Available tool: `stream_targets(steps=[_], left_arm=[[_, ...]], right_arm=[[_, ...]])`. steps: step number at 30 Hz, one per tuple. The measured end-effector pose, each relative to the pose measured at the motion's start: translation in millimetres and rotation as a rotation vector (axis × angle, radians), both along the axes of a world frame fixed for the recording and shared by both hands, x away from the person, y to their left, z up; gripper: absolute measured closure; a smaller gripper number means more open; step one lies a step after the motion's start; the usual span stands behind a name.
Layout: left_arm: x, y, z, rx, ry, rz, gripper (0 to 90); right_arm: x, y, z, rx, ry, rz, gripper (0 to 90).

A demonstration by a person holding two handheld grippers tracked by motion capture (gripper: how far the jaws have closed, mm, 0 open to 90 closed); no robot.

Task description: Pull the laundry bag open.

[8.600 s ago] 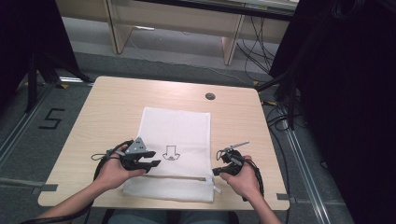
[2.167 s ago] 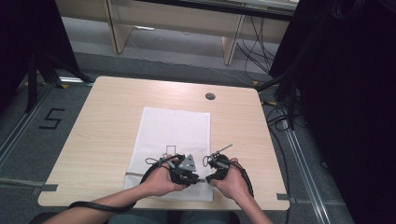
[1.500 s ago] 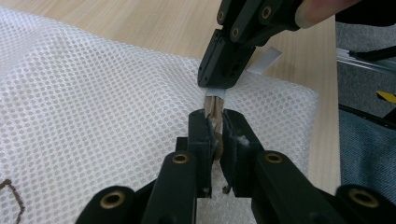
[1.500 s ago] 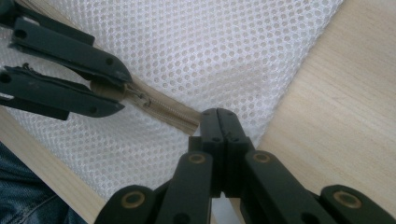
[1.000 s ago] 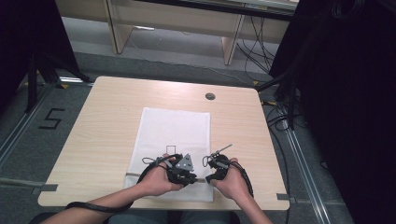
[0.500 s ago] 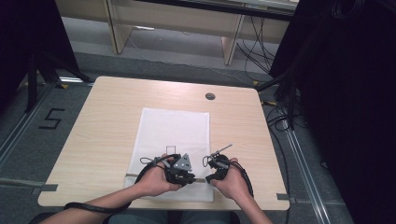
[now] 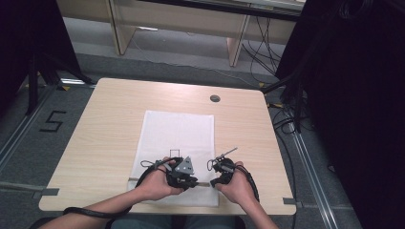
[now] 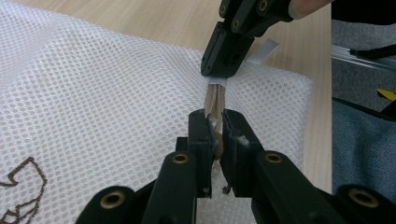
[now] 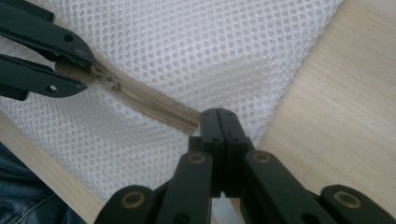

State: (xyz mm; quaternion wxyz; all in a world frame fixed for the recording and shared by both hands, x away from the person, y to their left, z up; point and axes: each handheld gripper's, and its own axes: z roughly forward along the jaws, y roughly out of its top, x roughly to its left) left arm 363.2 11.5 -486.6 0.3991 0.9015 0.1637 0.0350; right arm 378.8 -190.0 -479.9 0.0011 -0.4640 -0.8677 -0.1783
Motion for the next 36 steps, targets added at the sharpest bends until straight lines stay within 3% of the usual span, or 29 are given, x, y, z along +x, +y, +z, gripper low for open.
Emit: stream_targets(steps=[24, 29, 30, 36], left_arm=[[0.5, 7.3, 3.3, 0.002, -0.003, -0.008, 81.9], [-1.2, 9.3, 3.8, -0.019, 0.006, 0.008, 81.9], [-0.5, 10.1, 4.6, 0.001, -0.007, -0.001, 81.9], [0.0, 10.9, 5.9, -0.003, -0.012, -0.01, 81.9]], right_arm=[[0.3, -0.9, -0.4, 0.007, 0.002, 0.004, 90.0], [0.0, 0.0, 0.0, -0.002, 0.0, 0.002, 90.0], [0.0, 0.0, 0.0, -0.001, 0.001, 0.001, 90.0], [0.1, -0.5, -0.2, 0.006, 0.003, 0.002, 90.0]])
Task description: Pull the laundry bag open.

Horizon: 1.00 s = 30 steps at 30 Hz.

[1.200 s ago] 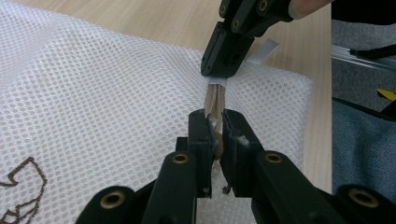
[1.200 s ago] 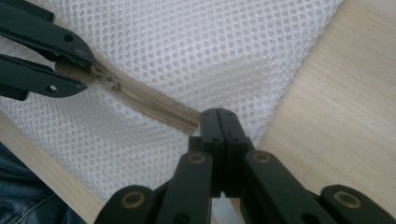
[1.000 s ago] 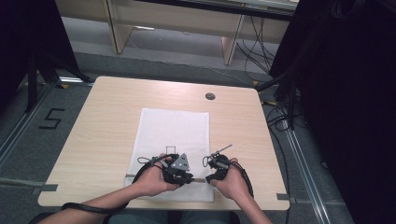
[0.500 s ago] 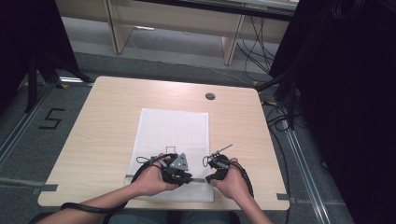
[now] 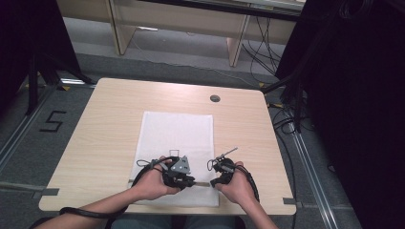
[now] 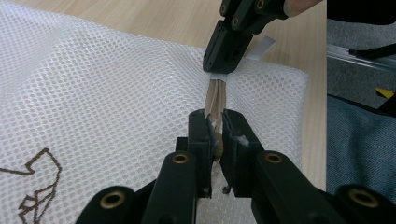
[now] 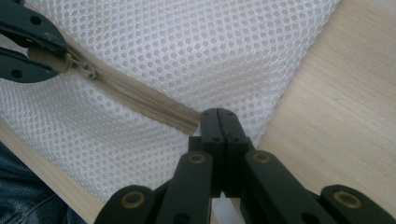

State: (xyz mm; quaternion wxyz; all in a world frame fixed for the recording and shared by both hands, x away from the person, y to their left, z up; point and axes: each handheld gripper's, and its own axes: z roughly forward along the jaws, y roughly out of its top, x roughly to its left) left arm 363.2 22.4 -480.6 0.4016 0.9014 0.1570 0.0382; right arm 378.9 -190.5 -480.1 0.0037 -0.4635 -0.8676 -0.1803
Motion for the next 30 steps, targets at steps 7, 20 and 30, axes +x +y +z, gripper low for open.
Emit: stream_targets(steps=[7, 20, 30], left_arm=[[-1.5, 7.2, 1.0, -0.024, 0.013, 0.022, 81.9], [-2.3, 8.9, 1.2, -0.021, 0.014, 0.023, 81.9], [-4.7, 14.3, 3.1, -0.027, 0.01, 0.027, 81.9]], right_arm=[[0.6, -0.4, -0.5, 0.006, 0.003, 0.002, 90.0], [0.2, -0.6, -0.4, 0.004, -0.001, 0.0, 90.0], [0.3, -0.5, -0.3, 0.002, -0.001, 0.001, 90.0]])
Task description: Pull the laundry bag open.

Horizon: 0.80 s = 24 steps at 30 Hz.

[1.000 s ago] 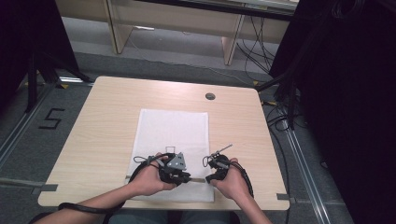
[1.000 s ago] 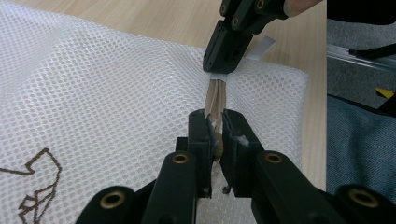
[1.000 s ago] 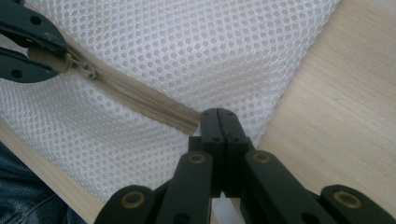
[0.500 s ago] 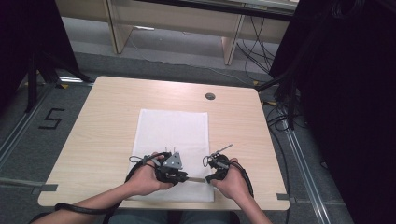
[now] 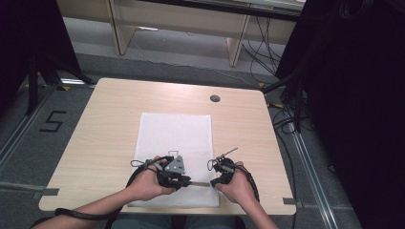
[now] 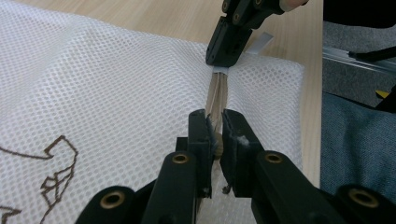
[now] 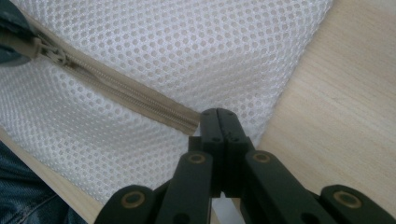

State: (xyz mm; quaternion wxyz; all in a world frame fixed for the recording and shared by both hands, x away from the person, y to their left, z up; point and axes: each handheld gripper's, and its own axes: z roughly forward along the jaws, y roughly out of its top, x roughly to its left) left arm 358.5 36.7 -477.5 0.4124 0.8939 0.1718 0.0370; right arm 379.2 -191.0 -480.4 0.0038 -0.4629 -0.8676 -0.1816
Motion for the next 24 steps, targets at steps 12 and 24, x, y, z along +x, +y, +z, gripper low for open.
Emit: stream_targets(steps=[12, 24], left_arm=[[-0.1, 5.6, 1.7, -0.003, -0.006, 0.005, 81.9], [1.4, 7.8, 1.1, 0.0, -0.014, -0.011, 81.9]], right_arm=[[-0.5, 0.5, 0.3, -0.003, 0.001, -0.003, 90.0], [-0.6, 1.6, 0.4, -0.007, 0.003, -0.008, 90.0]])
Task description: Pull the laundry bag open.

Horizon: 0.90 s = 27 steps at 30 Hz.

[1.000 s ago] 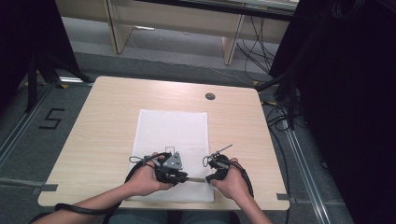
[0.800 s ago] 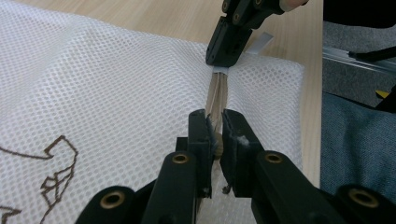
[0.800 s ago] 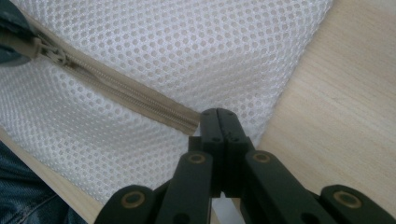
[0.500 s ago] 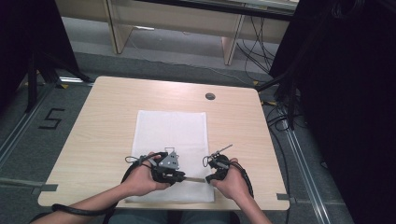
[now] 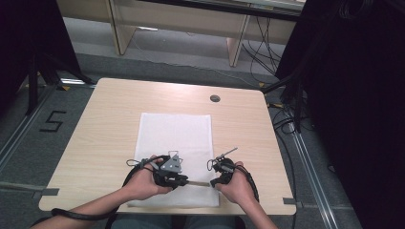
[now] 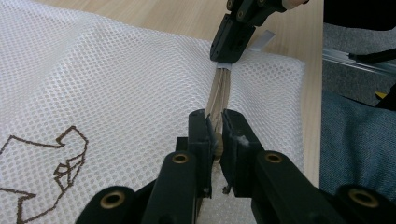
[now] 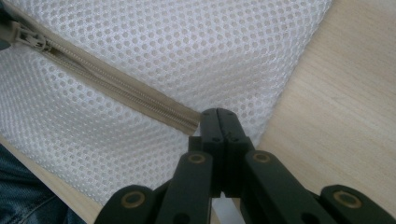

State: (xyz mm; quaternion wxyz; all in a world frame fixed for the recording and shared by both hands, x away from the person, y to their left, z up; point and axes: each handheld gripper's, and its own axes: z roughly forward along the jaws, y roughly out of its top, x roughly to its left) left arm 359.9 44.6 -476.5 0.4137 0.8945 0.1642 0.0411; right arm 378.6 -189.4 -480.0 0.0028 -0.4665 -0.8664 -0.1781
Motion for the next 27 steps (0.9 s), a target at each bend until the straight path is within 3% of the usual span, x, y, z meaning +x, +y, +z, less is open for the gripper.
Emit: stream_targets(steps=[4, 8, 9, 11, 27], left_arm=[[-1.1, 1.1, 0.7, 0.004, 0.011, 0.013, 81.9], [-0.4, 2.9, 1.4, 0.001, -0.004, 0.001, 81.9], [-2.6, 4.2, 0.4, -0.001, 0.009, 0.017, 81.9], [-2.7, 4.4, 0.3, -0.004, 0.013, 0.018, 81.9], [-2.6, 8.2, 2.5, -0.004, 0.002, 0.001, 81.9]], right_arm=[[-0.3, 0.6, 0.4, -0.014, -0.005, -0.007, 90.0], [0.2, 0.4, -0.1, -0.005, -0.01, 0.007, 90.0], [-0.9, 0.8, 0.9, -0.009, 0.008, -0.015, 90.0], [0.0, 0.0, 0.0, -0.001, -0.001, -0.003, 90.0], [-1.0, 1.2, 1.1, -0.015, 0.006, -0.021, 90.0]])
